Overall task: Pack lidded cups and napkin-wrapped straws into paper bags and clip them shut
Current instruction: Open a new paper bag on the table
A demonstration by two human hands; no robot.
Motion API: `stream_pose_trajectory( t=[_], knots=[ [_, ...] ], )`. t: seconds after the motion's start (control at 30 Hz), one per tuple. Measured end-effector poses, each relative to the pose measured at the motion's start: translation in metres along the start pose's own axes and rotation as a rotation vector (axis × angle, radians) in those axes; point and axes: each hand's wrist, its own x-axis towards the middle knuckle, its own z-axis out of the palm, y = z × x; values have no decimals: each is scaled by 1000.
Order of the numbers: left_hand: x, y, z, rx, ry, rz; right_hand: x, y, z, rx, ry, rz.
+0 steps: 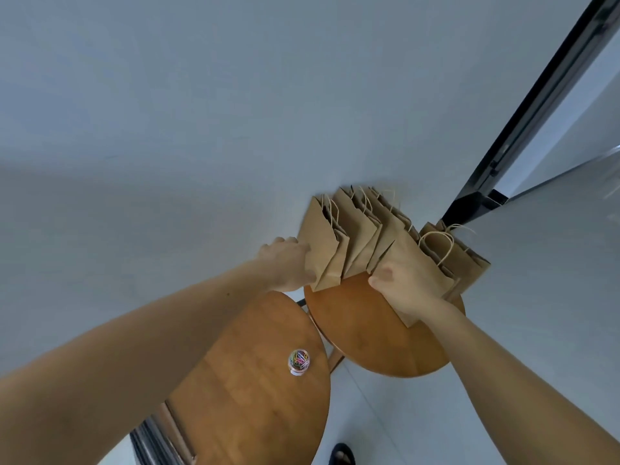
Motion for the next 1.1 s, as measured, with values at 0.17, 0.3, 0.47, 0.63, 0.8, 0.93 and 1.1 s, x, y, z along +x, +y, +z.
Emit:
stream_pose_trajectory(
  t=[0.17, 0.3, 0.47, 0.63, 0.8, 0.93, 1.1],
  knots=[
    [61, 46, 24, -26, -5, -87, 77, 101, -11, -121, 45, 196],
    [96, 78, 44, -43, -40, -140, 121, 172, -21, -238, 16, 309],
    [119, 101, 59, -42, -84, -175, 152, 216, -13, -343, -7, 296],
    [129, 104, 58, -53, -76, -203, 165, 231, -5, -428, -56, 243],
    [119, 85, 58, -90, -47, -249, 161, 199, -18, -468, -47, 158],
    [96, 61, 55, -104, -37, -284, 135, 144, -36, -504, -47, 27],
    [49, 22, 46, -155, -25, -318, 87, 45, -43, -571, -97, -171]
  ],
)
